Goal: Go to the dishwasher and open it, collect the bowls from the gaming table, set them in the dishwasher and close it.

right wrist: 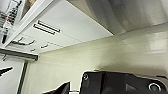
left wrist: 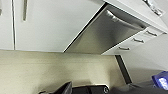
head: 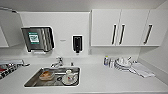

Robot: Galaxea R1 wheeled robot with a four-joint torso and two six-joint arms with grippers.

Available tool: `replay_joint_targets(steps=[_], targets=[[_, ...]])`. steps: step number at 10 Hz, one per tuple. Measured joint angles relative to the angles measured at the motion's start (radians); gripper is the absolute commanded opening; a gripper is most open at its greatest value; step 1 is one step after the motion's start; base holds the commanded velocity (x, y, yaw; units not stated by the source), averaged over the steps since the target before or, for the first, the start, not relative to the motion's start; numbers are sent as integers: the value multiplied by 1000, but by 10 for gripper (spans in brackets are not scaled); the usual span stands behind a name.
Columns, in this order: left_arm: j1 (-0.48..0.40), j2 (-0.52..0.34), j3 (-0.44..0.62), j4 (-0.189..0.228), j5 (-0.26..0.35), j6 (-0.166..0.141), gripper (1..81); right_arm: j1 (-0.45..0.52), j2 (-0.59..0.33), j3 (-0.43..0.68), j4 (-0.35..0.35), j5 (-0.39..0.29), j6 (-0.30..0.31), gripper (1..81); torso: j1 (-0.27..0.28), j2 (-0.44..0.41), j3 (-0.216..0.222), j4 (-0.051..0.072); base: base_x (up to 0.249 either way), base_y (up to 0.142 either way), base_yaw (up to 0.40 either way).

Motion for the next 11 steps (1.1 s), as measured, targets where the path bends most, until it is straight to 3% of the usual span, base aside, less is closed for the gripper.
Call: replay_joint_targets(steps=[2,6,8,11], targets=[[-47,-26,97,26,21,-1,811,26,-14,1,49,-3,0,811,31,-50,-25,0,0,0,0],[-169,-80,203,53,99,-2,811,101,-33,18,138,-9,0,811,117,-184,-153,0,0,0,0],[-179,-111,208,55,115,-2,811,129,-46,20,167,-8,0,811,163,-256,-221,0,0,0,0],[-181,-94,180,55,119,-2,811,163,-69,55,201,-9,0,811,217,-337,-250,0,0,0,0]])
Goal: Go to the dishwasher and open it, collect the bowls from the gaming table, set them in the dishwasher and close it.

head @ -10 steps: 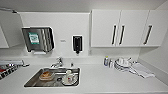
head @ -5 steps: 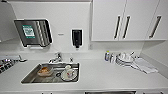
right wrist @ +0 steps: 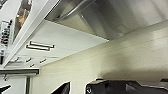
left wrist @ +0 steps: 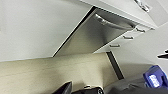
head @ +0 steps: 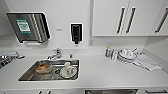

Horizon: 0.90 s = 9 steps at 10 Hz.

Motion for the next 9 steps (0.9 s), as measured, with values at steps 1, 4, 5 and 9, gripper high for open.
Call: replay_joint_targets(steps=[1,4,5,9], targets=[[0,-5,1,0,-1,0,811,0,-6,2,6,1,0,811,23,-36,-1,0,0,0,0],[0,-33,18,1,-5,0,811,0,-18,18,10,1,0,811,89,-143,-5,0,0,0,0],[0,-32,18,1,-6,0,811,0,-30,29,10,2,0,811,104,-169,-18,0,0,0,0],[-1,-19,3,1,-9,0,811,42,-50,63,39,5,5,811,188,-301,-143,0,0,0,0]])
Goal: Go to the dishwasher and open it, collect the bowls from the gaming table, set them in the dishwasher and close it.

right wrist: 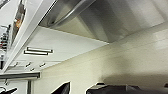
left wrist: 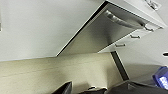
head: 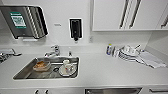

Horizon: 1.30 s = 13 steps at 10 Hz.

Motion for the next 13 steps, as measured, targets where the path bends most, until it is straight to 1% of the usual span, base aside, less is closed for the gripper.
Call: replay_joint_targets(steps=[1,2,3,4,5,6,9,10,11,13], targets=[[-6,-14,5,0,7,0,811,6,-7,5,2,1,2,811,16,-25,-18,0,0,0,0],[-33,-31,21,0,3,0,811,14,-16,16,4,5,1,811,34,-52,-25,0,0,0,0],[-55,-57,52,0,2,-1,811,16,-14,19,4,4,1,811,54,-84,-32,0,0,0,0],[-85,-80,92,0,17,0,811,19,-7,21,4,4,1,811,77,-121,-33,0,0,0,0],[-132,-99,131,0,26,-1,811,19,-9,26,4,4,1,811,98,-156,-33,0,0,0,0],[-179,-106,165,0,50,-1,811,19,-10,26,4,4,1,811,121,-193,-33,0,0,0,0],[-290,-114,228,-1,180,-2,811,34,-10,28,5,0,2,811,182,-294,-37,0,0,0,0],[-309,-121,252,-3,220,-3,811,51,-11,39,8,0,2,811,198,-321,-51,0,0,0,0],[-310,-122,259,-4,239,-3,811,61,-11,47,9,-5,2,811,215,-348,-77,0,0,0,0],[-312,-110,234,-5,241,-3,811,92,-10,53,23,-4,2,811,255,-412,-139,0,0,0,0]])
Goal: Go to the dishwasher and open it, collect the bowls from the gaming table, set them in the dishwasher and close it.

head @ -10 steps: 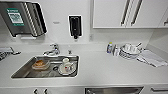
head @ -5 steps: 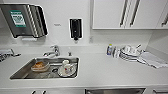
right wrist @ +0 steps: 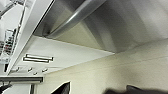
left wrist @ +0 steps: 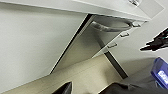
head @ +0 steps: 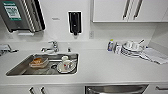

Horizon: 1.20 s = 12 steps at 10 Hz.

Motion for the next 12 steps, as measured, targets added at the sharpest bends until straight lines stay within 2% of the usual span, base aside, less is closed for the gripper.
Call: replay_joint_targets(steps=[2,4,7,8,9,10,12], targets=[[-3,3,-6,-1,-1,0,811,19,-3,15,1,1,4,811,32,-51,-19,0,0,0,0],[-3,4,-7,-3,0,0,811,46,-3,27,4,4,72,811,71,-116,-24,0,0,0,0],[-3,1,-14,-3,0,-1,811,109,-6,30,5,-11,161,811,82,-137,-24,0,0,0,0],[-3,5,-19,-3,0,-6,811,127,-6,30,5,-13,213,811,82,-137,-24,0,0,0,0],[-3,14,-27,-3,0,-11,811,157,1,29,5,-30,289,811,82,-137,-24,0,0,0,0],[-3,25,-37,-3,0,-18,811,198,18,14,5,-65,359,811,82,-137,-24,0,0,0,0],[-3,51,-60,-3,1,-24,811,232,67,-53,4,-109,512,811,82,-137,-24,0,0,0,0]])
